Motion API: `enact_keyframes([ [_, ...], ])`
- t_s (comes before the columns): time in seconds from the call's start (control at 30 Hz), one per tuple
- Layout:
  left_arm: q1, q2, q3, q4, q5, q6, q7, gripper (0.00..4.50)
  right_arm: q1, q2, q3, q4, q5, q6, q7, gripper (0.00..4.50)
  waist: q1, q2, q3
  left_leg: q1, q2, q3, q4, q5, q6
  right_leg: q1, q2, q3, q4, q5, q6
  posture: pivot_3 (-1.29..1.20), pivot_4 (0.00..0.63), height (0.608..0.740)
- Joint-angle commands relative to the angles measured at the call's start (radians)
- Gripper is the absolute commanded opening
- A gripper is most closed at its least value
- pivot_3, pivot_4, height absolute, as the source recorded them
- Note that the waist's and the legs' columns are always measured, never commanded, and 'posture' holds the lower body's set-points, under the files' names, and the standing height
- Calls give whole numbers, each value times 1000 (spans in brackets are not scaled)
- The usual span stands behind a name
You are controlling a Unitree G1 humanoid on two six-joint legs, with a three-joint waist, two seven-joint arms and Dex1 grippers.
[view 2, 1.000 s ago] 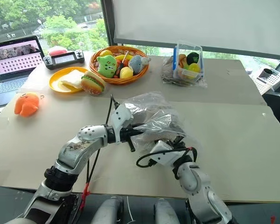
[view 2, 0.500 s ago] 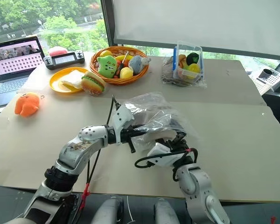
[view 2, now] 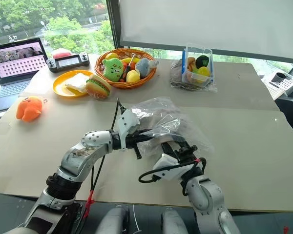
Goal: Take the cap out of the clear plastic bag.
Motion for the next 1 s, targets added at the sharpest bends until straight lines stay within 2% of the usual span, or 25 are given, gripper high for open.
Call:
enact_keyframes([
  [0.03,2,0,-8,-25,1,-1,-7,0,5,-4,-50,-76,15,-38,22,1417,0,0,0,0,0,0,0,0,0,0,0,0,0,0,0,0,150,740],
  [0.77,1,-3,-4,-34,-2,16,2,0,-28,71,-16,26,-53,-20,111,1417,0,0,0,1,0,0,0,0,0,0,0,0,0,0,0,0,150,740],
  [0.87,2,-2,-3,-38,-3,20,4,0,-25,82,-27,22,-52,-19,110,773,0,0,0,1,0,0,0,0,0,0,0,0,0,0,0,0,150,740],
  [0.93,3,-2,-2,-40,-4,22,5,0,-21,85,-37,14,-51,-17,112,107,0,0,0,1,0,0,0,0,0,1,0,0,0,0,0,0,150,740],
  [1.0,3,-2,-2,-41,-4,23,6,0,-16,89,-43,8,-52,-15,113,30,0,0,0,2,0,0,0,0,0,1,0,0,0,0,0,0,150,740],
])
